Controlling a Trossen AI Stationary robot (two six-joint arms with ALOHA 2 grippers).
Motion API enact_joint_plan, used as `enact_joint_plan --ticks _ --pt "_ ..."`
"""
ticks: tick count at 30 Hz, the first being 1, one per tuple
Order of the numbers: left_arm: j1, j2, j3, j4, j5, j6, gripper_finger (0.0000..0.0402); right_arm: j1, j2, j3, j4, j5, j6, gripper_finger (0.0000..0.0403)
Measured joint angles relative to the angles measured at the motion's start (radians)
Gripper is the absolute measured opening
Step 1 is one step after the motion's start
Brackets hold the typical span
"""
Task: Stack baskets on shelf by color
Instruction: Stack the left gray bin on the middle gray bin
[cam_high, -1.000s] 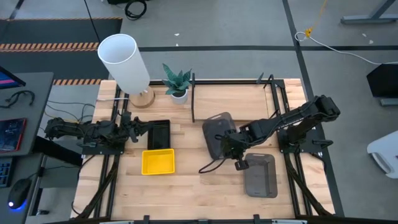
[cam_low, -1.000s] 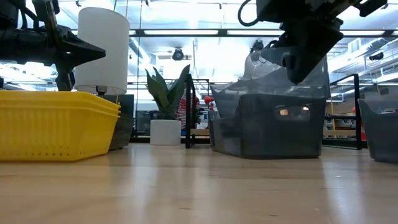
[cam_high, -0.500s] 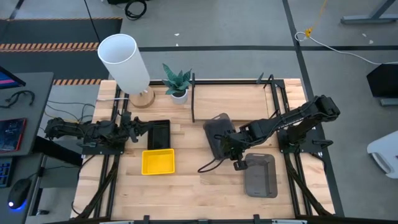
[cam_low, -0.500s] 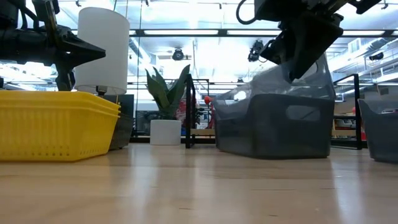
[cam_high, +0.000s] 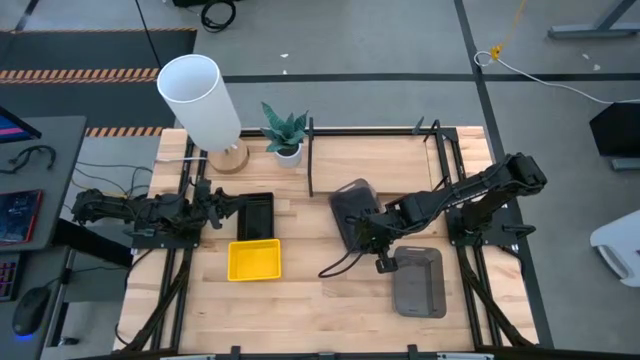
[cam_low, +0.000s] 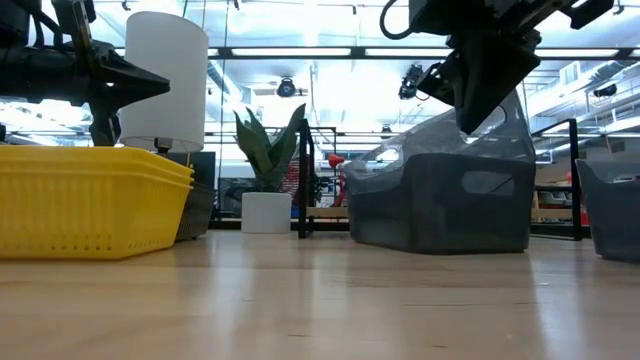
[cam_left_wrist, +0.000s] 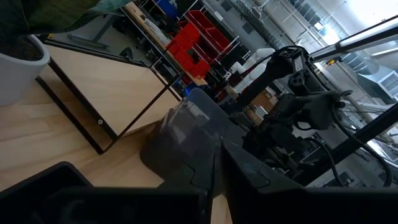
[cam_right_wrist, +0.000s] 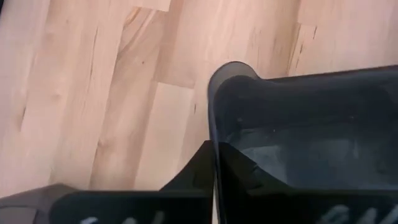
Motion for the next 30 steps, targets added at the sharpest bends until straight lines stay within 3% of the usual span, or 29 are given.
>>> enact_joint_plan --ticks 16,30 --pt "0.000 0.000 0.000 0.000 0.000 0.000 0.0035 0.000 0.000 0.056 0.029 0.025 0.029 0.0011" --pt "0.000 0.000 0.000 0.000 0.000 0.000 0.0037 -0.010 0.000 -0.010 0.117 -0.003 0.064 0.0011"
